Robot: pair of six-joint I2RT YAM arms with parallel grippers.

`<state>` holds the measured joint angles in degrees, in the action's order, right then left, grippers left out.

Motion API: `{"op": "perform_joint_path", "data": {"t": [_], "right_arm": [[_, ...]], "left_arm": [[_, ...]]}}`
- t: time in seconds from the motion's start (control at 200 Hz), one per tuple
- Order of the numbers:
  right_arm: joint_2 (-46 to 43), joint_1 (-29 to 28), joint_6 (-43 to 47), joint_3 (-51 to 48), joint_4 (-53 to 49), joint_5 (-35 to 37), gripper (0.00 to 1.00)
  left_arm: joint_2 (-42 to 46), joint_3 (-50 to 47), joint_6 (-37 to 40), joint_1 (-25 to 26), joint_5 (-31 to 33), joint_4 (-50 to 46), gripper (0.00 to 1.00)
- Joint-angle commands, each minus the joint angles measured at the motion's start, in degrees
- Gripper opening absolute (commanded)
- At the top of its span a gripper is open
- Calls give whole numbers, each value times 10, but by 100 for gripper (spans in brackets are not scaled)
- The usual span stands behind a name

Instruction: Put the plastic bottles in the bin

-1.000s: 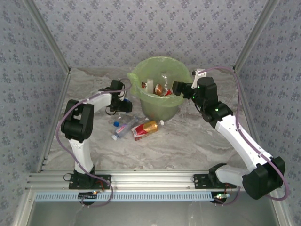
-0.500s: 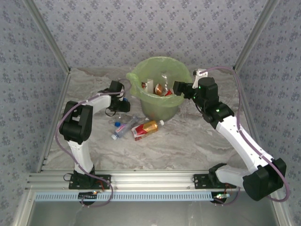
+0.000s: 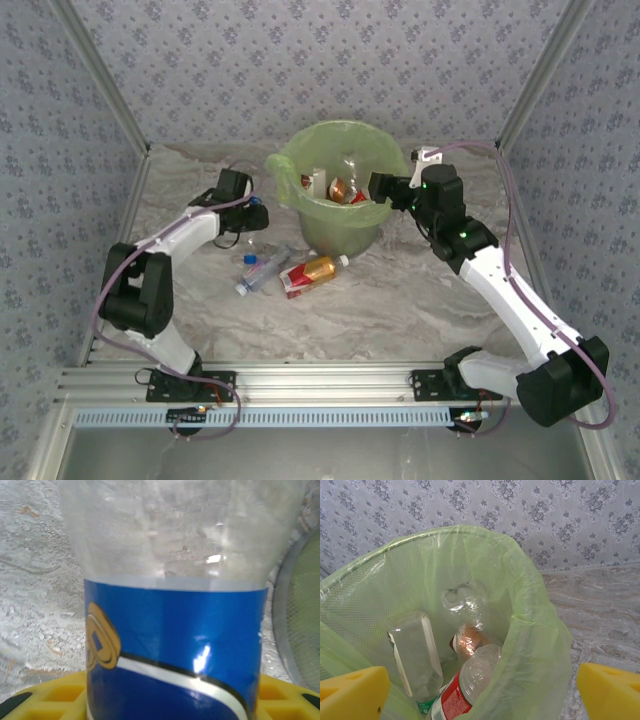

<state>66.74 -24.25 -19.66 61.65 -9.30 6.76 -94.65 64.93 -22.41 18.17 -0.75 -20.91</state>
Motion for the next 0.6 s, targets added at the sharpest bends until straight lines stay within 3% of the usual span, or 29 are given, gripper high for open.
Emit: {"op": "perform_joint_path", "data": {"t": [0.0,0.225,0.595], "right_arm": [[-13,4,8,2,-7,14,98],[-14,5,7,-4,0,7,98],[-31,7,8,-17,7,6,98]], "left_arm": [[51,-24,-50,5,6,-1,51],[140,-58,-98,10,19,58,50],[236,-8,-85,32,98,101,51]]}}
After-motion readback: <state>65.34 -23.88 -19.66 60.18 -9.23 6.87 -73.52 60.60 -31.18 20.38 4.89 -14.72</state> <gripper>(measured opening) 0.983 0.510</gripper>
